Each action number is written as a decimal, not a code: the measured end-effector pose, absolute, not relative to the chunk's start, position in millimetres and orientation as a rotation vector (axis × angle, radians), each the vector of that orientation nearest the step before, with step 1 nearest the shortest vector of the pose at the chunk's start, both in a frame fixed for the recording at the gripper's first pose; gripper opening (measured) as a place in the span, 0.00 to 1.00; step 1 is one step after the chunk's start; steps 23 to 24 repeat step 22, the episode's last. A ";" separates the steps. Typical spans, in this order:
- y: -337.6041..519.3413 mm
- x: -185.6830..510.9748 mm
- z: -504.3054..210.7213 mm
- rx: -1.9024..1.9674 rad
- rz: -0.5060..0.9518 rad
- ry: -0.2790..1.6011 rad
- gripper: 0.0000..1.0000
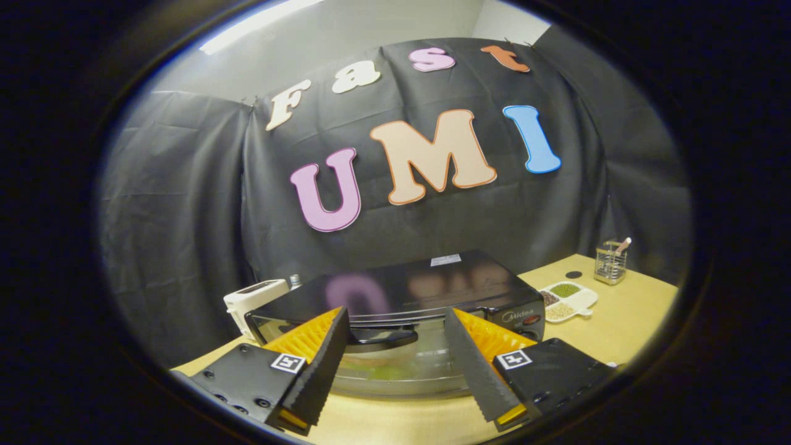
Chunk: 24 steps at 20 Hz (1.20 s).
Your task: Open the toaster oven, put the food inside, and close the toaster oven door.
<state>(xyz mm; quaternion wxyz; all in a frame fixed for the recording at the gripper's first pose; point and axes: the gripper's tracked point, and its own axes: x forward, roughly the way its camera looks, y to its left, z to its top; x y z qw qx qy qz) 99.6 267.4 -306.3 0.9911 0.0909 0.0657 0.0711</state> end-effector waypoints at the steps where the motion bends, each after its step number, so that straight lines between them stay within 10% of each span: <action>1: 267.8 98.8 -307.1 0.184 0.141 0.135 0.96; 24: 271.7 0.8 -152.5 0.044 0.187 -0.035 0.96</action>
